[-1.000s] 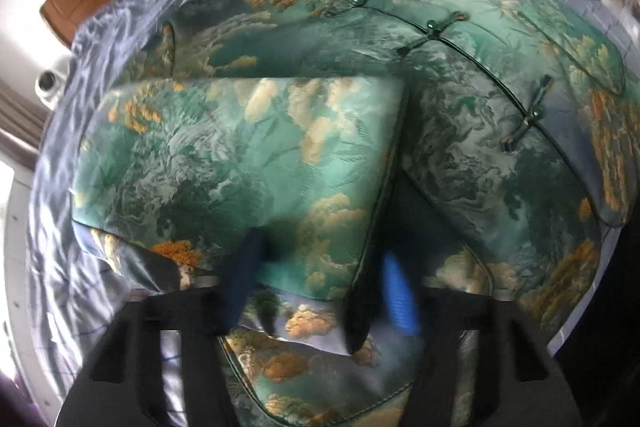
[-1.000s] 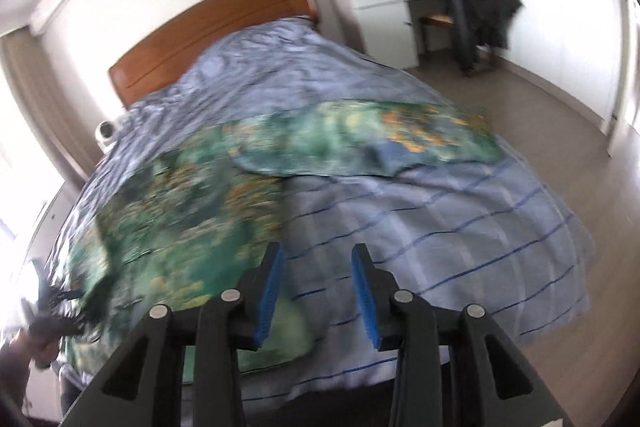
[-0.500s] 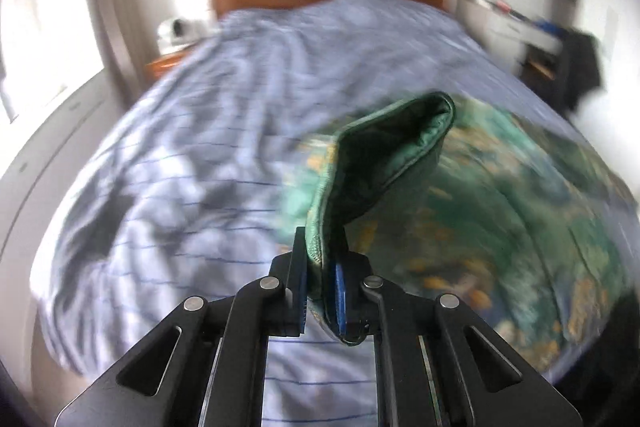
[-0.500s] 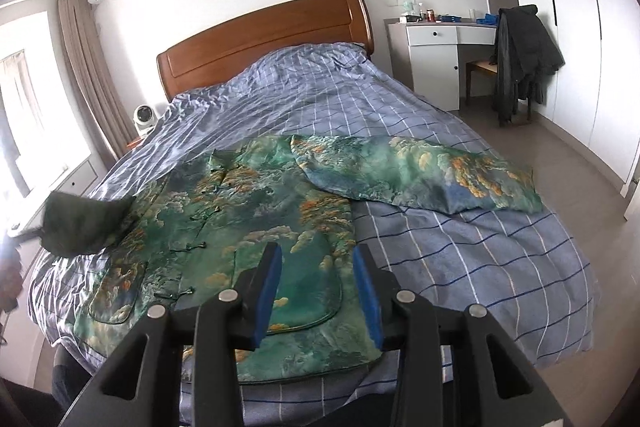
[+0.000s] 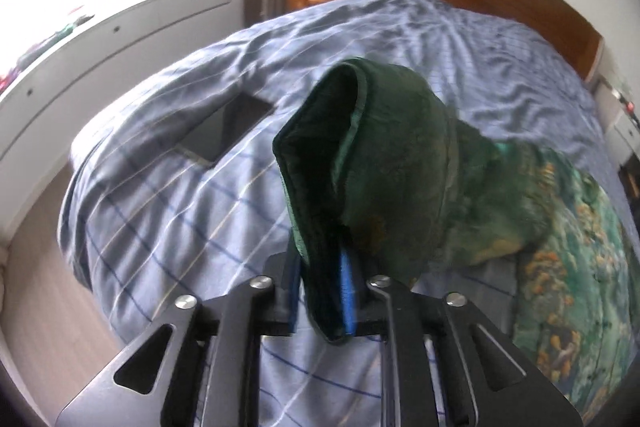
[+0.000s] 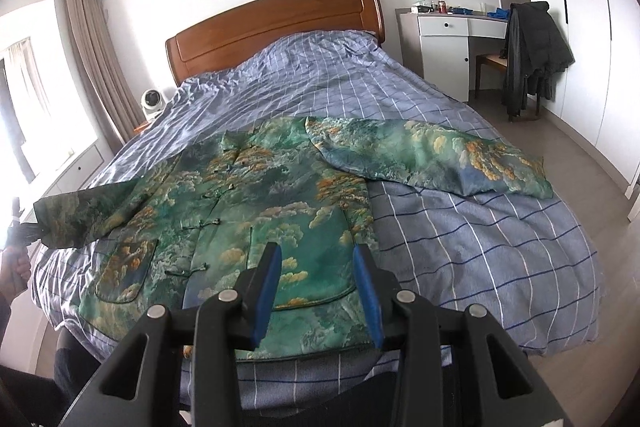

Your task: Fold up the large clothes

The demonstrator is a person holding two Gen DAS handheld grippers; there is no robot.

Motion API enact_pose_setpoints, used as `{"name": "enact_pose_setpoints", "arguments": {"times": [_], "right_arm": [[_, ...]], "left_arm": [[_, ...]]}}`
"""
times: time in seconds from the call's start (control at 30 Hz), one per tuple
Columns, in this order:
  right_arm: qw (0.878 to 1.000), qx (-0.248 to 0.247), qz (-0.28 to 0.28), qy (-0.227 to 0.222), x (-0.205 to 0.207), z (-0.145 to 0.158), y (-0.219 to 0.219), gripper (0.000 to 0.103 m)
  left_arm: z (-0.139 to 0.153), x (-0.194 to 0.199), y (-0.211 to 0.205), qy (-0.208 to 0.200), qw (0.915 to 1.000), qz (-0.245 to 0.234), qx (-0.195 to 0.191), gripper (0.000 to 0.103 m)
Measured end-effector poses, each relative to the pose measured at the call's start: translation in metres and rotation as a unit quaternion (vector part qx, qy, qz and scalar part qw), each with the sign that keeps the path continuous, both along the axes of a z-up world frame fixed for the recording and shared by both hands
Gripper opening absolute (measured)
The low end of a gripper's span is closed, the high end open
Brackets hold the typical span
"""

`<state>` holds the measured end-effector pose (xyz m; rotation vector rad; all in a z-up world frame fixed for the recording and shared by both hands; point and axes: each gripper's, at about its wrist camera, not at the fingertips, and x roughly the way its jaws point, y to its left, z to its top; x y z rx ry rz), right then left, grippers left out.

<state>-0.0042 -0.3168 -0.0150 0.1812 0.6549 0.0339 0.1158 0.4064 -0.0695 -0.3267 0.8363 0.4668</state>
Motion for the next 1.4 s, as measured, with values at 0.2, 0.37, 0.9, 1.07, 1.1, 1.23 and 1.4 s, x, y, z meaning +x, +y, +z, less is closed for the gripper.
{"name": "enact_pose_setpoints", "arguments": {"times": [0.2,0.37,0.9,1.07,1.1,1.23,1.4], "right_arm": [[1.000,0.005,-0.009,0.014,0.000,-0.005,-0.011,0.038],[0.999,-0.005,-0.015,0.031,0.005,-0.014,-0.024,0.040],[0.973,0.100,0.065,0.197,0.079,-0.115,-0.066,0.056],[0.965,0.117,0.097,0.216,0.089,-0.137,-0.053,0.056],[0.963,0.120,0.098,0.219,0.090,-0.140,-0.052,0.055],[0.963,0.124,0.093,0.220,0.087,-0.139,-0.049,0.017],[0.967,0.110,0.098,0.206,0.078,-0.120,-0.036,0.009]], "left_arm": [[-0.016,-0.020,0.010,0.004,0.9993,0.037,-0.006,0.053],[-0.026,-0.045,-0.006,0.020,0.9995,0.023,-0.009,0.058],[-0.077,-0.049,-0.230,0.085,0.9510,-0.275,-0.114,0.083],[-0.099,-0.037,-0.240,0.108,0.9427,-0.285,-0.135,0.078],[-0.100,-0.037,-0.242,0.109,0.9417,-0.288,-0.136,0.071],[-0.099,-0.040,-0.247,0.107,0.9375,-0.306,-0.127,0.029],[-0.090,-0.043,-0.249,0.101,0.9341,-0.323,-0.112,0.018]]}}
